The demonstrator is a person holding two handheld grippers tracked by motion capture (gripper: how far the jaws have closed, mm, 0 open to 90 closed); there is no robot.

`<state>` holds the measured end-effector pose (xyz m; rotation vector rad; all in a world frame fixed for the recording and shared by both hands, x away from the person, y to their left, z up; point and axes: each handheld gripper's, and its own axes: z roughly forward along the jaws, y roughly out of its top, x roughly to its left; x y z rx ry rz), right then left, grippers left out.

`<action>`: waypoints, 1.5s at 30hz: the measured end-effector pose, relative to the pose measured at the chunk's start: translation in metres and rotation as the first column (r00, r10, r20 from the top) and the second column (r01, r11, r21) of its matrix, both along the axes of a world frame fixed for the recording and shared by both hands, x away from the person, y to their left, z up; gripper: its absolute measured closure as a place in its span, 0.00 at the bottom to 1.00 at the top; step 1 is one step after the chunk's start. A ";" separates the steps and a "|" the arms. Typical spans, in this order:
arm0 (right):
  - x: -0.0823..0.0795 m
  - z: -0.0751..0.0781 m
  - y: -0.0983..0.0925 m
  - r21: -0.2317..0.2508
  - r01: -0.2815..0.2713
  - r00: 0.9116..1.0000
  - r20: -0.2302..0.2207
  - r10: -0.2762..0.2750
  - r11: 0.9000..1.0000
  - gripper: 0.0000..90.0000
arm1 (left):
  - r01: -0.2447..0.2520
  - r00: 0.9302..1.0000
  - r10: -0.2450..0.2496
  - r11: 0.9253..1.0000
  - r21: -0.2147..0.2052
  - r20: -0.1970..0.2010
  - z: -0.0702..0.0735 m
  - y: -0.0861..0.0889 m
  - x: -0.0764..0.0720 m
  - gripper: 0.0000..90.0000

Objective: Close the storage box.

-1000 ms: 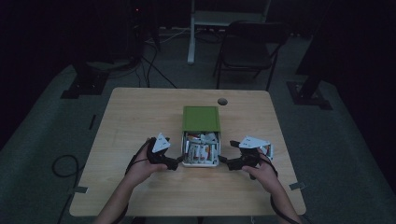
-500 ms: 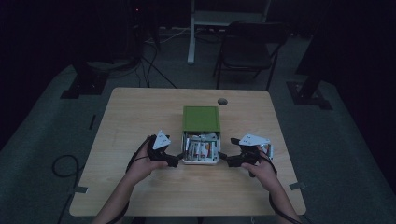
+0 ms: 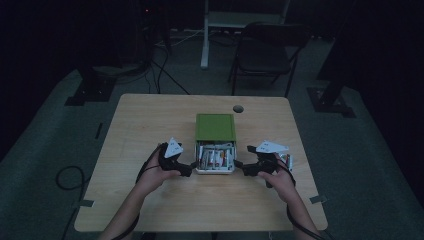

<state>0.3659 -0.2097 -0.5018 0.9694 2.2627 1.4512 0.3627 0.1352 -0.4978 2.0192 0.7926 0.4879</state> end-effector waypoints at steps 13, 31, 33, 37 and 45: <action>0.006 0.001 0.002 -0.006 0.030 1.000 0.003 -0.030 1.000 0.13 | -0.027 1.000 0.027 1.000 -0.011 0.000 -0.001 0.000 0.007 0.04; 0.016 0.000 0.004 -0.003 0.070 0.997 -0.012 -0.070 0.998 0.13 | -0.043 0.999 0.043 0.999 -0.020 -0.004 -0.002 -0.001 0.016 0.04; 0.016 0.000 0.004 -0.007 0.071 0.997 -0.009 -0.071 0.997 0.13 | -0.042 0.999 0.042 0.999 -0.016 -0.004 -0.001 -0.001 0.017 0.04; 0.018 0.001 0.004 -0.009 0.076 0.997 -0.009 -0.076 0.997 0.13 | -0.045 0.999 0.045 0.999 -0.015 -0.002 -0.001 -0.002 0.019 0.04; 0.022 0.000 0.005 -0.006 0.089 0.996 -0.011 -0.089 0.996 0.13 | -0.062 0.998 0.062 0.998 -0.017 0.006 -0.002 -0.002 0.022 0.04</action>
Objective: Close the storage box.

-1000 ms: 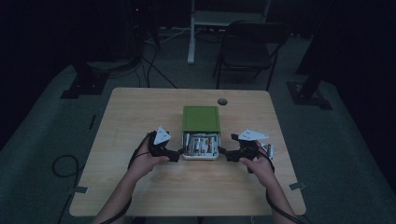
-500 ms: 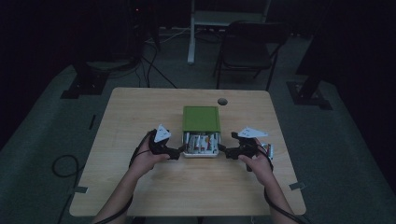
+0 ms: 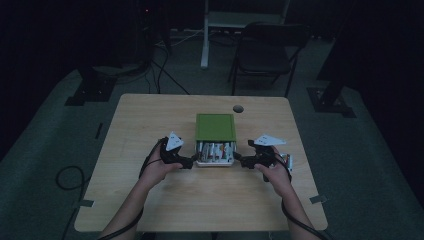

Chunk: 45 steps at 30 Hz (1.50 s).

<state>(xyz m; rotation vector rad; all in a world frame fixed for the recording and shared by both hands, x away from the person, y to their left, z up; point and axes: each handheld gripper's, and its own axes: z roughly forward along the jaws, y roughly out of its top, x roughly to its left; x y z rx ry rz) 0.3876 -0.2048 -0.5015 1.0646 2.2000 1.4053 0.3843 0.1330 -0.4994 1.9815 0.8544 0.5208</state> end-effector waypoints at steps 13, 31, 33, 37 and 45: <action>0.007 0.001 0.002 -0.006 0.040 0.999 -0.005 -0.040 0.999 0.12 | -0.041 0.999 0.041 0.999 0.000 0.007 0.000 -0.001 0.008 0.04; 0.004 0.004 0.007 0.010 0.039 0.999 0.006 -0.039 0.999 0.11 | -0.003 1.000 0.003 0.999 -0.034 -0.006 0.000 -0.003 0.004 0.03; 0.002 0.005 0.008 0.015 0.026 1.000 0.009 -0.026 1.000 0.11 | 0.003 1.000 -0.003 0.999 -0.051 -0.011 0.000 -0.003 0.003 0.03; -0.002 0.007 0.009 0.038 0.006 1.000 0.014 -0.007 0.999 0.11 | 0.020 1.000 -0.021 0.998 -0.052 -0.012 0.001 -0.003 -0.001 0.03; -0.006 0.008 0.007 0.059 0.013 1.000 0.007 -0.014 0.998 0.11 | 0.034 0.999 -0.034 0.998 -0.051 0.002 0.003 -0.003 -0.009 0.03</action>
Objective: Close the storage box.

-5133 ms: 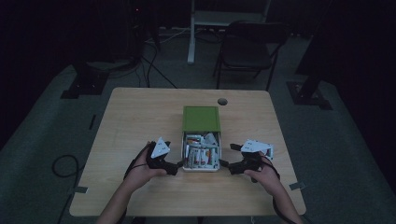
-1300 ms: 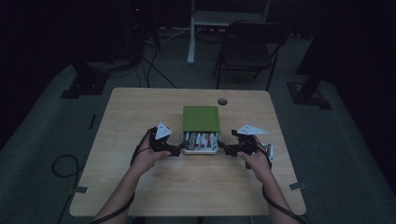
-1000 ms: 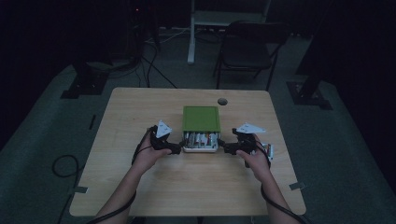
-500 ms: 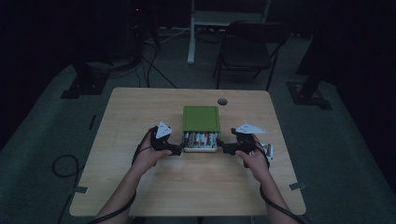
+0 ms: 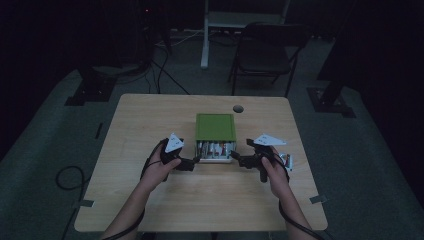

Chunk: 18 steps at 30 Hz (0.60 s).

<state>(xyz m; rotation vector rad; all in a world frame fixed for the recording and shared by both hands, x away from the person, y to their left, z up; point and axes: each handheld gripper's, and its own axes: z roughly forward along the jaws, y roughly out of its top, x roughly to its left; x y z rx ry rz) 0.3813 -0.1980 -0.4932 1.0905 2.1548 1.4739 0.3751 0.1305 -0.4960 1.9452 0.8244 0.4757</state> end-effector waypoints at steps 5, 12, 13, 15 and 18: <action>-0.003 -0.002 -0.003 -0.019 -0.001 1.000 0.012 0.002 1.000 0.11 | -0.016 1.000 0.016 1.000 -0.004 0.002 0.000 0.003 -0.003 0.03; -0.006 -0.005 -0.005 -0.042 0.000 1.000 -0.001 0.000 0.999 0.11 | -0.027 1.000 0.027 1.000 0.008 0.000 -0.001 0.007 -0.005 0.03; -0.007 -0.005 -0.005 -0.044 0.000 1.000 0.000 0.000 0.999 0.11 | -0.028 1.000 0.028 1.000 0.006 -0.001 -0.001 0.008 -0.005 0.03; -0.008 -0.005 -0.005 -0.051 0.000 1.000 0.000 0.000 0.999 0.11 | -0.030 1.000 0.030 1.000 0.008 0.000 -0.001 0.008 -0.005 0.03; -0.009 -0.005 -0.005 -0.059 0.002 1.000 0.003 -0.002 0.998 0.11 | -0.036 0.999 0.036 0.999 0.013 0.003 0.001 0.011 -0.006 0.03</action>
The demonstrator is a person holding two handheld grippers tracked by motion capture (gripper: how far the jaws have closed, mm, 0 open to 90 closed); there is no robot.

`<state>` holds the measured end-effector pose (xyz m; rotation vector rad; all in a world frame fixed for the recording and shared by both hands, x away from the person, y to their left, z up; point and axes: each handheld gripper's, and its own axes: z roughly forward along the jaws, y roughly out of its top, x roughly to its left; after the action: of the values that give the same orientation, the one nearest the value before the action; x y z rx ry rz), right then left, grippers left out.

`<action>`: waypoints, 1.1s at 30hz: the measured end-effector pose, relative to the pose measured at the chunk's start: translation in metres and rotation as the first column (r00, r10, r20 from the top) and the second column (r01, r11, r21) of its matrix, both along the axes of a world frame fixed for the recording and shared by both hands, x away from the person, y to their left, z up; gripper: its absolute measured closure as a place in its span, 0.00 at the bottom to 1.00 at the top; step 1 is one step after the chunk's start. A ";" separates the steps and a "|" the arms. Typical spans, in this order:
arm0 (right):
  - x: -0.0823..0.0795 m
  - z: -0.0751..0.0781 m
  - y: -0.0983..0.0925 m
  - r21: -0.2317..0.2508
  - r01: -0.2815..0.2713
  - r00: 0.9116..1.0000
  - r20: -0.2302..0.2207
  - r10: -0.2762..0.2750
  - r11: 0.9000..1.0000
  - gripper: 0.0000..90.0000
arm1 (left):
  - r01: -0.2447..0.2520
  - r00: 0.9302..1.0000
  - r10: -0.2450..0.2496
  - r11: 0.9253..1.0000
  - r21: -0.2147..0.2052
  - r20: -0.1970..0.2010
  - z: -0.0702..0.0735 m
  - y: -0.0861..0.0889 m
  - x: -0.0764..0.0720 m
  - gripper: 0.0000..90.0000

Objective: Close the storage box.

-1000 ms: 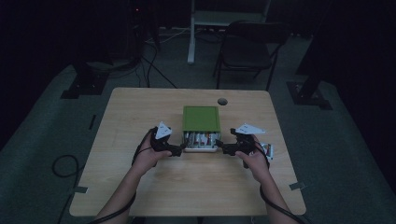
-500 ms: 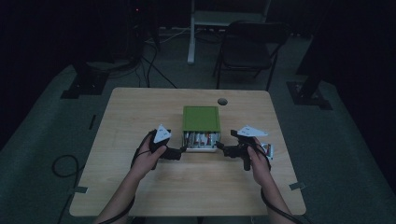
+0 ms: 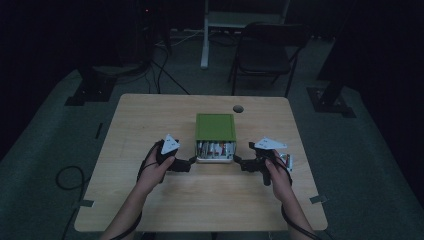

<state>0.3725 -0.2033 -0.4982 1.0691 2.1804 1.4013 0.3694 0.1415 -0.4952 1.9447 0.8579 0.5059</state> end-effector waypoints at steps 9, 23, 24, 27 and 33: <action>-0.006 -0.003 -0.007 -0.006 0.012 1.000 -0.007 -0.012 1.000 0.11 | -0.010 1.000 0.010 1.000 0.006 -0.001 0.001 0.010 -0.005 0.03; -0.022 -0.010 -0.025 -0.023 0.049 0.998 -0.026 -0.050 0.999 0.11 | -0.060 0.998 0.061 0.998 0.017 -0.026 -0.006 0.030 -0.013 0.03; -0.023 -0.011 -0.025 -0.026 0.051 0.998 -0.027 -0.052 0.998 0.11 | -0.061 0.998 0.062 0.998 0.018 -0.026 -0.006 0.031 -0.013 0.03; -0.027 -0.013 -0.028 -0.034 0.052 0.998 -0.028 -0.053 0.998 0.11 | -0.076 0.997 0.076 0.997 0.016 -0.032 -0.009 0.036 -0.015 0.03; -0.035 -0.019 -0.034 -0.053 0.053 0.998 -0.037 -0.055 0.997 0.11 | -0.120 0.992 0.121 0.992 0.027 -0.035 -0.014 0.045 -0.019 0.03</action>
<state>0.3375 -0.2374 -0.5171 1.1367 2.1849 1.3038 0.3502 0.1869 -0.5094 1.9382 1.0015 0.5554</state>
